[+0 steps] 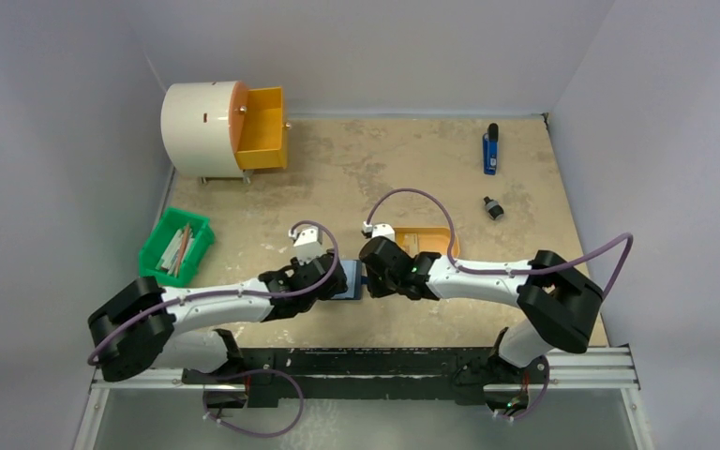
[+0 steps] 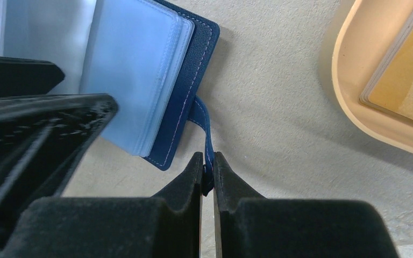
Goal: Put the credit cards into the card holder
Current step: Open the card holder at the center of the board.
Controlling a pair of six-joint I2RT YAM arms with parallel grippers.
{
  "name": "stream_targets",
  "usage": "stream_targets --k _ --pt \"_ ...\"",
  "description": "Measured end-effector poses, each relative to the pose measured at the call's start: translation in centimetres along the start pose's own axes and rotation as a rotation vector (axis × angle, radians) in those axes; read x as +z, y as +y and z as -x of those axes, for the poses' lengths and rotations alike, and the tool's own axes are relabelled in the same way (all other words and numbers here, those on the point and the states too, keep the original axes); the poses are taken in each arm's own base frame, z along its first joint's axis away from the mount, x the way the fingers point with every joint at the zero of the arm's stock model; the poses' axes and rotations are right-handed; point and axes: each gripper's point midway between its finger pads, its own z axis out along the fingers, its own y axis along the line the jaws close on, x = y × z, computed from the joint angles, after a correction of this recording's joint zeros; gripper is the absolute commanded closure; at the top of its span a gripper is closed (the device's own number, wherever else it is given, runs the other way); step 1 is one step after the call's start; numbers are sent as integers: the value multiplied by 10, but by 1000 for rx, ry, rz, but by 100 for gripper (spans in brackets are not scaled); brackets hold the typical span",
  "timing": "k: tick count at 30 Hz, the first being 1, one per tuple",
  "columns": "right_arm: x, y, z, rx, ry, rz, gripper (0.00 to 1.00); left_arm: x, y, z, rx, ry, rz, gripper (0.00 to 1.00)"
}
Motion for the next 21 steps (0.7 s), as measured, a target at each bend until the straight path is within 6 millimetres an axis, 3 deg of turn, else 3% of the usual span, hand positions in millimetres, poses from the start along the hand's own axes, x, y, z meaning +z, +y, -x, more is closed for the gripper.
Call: stream_targets --k 5,9,17,21 --pt "0 1 1 -6 -2 1 100 12 7 -17 89 56 42 40" --pt "0 -1 2 -5 -3 -1 100 15 5 -19 115 63 42 42" --pt "1 -3 4 -2 -4 -5 100 21 4 -19 127 59 56 67" --pt "1 -3 4 -2 -4 -5 100 21 6 -19 129 53 67 73"
